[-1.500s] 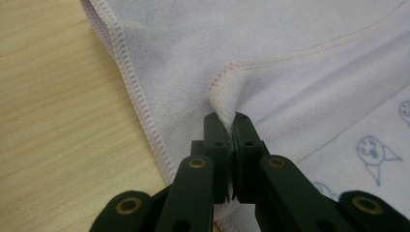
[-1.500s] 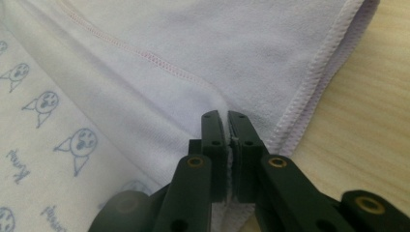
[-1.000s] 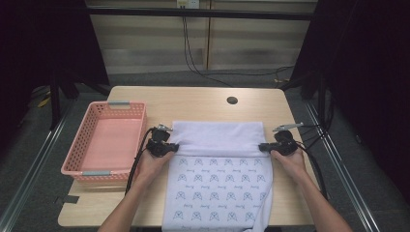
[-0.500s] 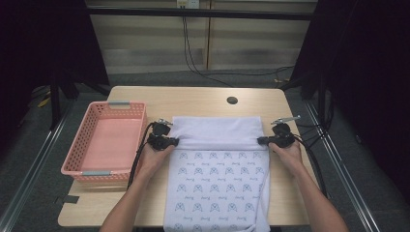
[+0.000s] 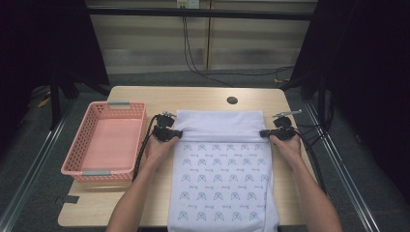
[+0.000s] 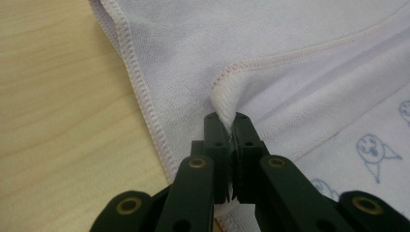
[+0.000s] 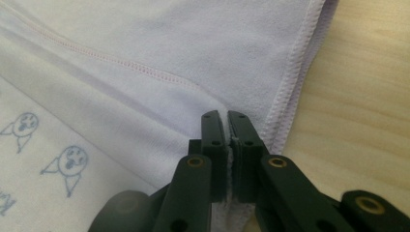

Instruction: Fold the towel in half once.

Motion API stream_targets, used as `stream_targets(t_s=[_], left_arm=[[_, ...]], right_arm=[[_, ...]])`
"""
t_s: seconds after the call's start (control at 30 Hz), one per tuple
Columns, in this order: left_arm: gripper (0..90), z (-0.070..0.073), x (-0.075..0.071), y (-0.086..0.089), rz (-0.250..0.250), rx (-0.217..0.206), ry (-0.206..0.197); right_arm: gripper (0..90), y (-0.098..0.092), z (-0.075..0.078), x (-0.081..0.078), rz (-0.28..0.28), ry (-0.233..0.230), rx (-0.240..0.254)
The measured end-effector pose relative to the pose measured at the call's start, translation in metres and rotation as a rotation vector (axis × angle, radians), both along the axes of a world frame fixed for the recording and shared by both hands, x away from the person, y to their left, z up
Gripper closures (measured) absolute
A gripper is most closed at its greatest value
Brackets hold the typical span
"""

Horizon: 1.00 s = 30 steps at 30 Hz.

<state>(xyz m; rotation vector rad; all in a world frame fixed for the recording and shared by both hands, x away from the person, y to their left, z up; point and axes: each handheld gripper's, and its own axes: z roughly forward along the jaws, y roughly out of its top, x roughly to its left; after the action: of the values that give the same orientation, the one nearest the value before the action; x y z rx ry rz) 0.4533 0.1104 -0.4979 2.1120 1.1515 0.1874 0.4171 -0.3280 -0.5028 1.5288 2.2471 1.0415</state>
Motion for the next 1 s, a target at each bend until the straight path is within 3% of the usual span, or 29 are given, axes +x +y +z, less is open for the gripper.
stream_targets(t_s=[0.1, 0.23, 0.4, 0.43, 0.5, 0.53, 0.73, 0.8, 1.0], left_arm=[[87.4, 0.0, 0.011, -0.003, 0.011, 0.009, -0.001], [87.4, -0.001, 0.024, -0.004, 0.03, 0.006, -0.01], [87.4, 0.0, 0.031, -0.004, 0.028, 0.019, -0.024], [87.4, 0.001, 0.032, -0.003, 0.022, 0.017, -0.023], [87.4, 0.005, 0.032, 0.003, 0.027, -0.033, -0.028], [87.4, 0.009, 0.031, 0.004, 0.029, -0.05, -0.029], [87.4, 0.053, 0.018, 0.011, 0.006, -0.123, -0.141], [87.4, 0.065, 0.012, 0.016, -0.002, -0.147, -0.158], [87.3, 0.111, -0.017, 0.026, -0.051, -0.196, -0.253]], right_arm=[[86.5, 0.0, -0.001, 0.004, -0.01, -0.003, 0.007], [86.5, 0.004, 0.0, 0.015, -0.033, -0.015, -0.024], [86.3, 0.01, -0.001, 0.028, -0.072, -0.037, -0.044], [86.3, 0.011, 0.0, 0.029, -0.078, -0.042, -0.051], [86.4, 0.012, 0.003, 0.031, -0.077, -0.047, -0.059], [86.5, 0.01, 0.006, 0.031, -0.079, -0.056, -0.054], [86.7, -0.002, 0.044, 0.022, -0.062, -0.16, 0.027], [86.7, -0.004, 0.062, 0.015, -0.052, -0.208, 0.068], [86.7, -0.009, 0.109, -0.012, 0.004, -0.303, 0.107]])
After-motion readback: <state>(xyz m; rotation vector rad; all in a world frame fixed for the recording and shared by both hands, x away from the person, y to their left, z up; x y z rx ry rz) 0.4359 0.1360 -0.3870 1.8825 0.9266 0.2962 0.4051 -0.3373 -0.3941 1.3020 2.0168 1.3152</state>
